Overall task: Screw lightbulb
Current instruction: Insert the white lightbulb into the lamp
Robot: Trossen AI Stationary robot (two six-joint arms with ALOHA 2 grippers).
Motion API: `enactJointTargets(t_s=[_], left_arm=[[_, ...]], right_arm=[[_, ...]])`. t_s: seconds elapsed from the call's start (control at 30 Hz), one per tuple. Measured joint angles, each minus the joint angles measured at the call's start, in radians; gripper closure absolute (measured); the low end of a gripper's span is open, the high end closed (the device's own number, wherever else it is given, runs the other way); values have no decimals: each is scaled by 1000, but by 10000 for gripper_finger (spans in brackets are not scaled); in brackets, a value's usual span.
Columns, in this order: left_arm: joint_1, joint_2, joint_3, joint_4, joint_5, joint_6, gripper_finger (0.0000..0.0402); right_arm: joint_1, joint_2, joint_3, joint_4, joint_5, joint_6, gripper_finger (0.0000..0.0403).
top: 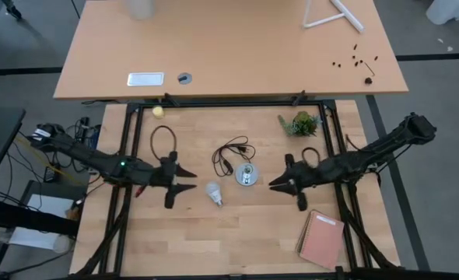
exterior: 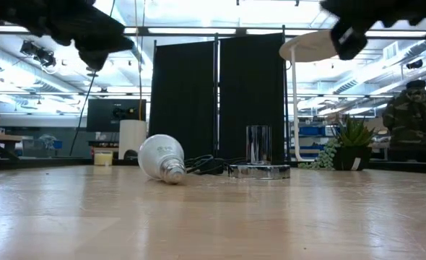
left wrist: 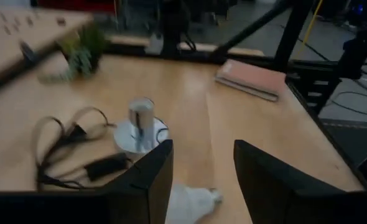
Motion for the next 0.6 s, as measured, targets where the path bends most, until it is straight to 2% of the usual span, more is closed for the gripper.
enactJointTargets(t_s=[0.2, 0.47, 0.6], left_arm=[[-65, 157, 100, 3, 63, -119, 229], [-258, 291, 188, -51, -130, -168, 246], [-308, 336, 192, -73, -148, -298, 250]], right_arm=[[0, 196, 195, -113, 5, -5, 312], [6, 389, 313, -163, 3, 5, 281], [7, 477, 372, -173, 2, 2, 265]])
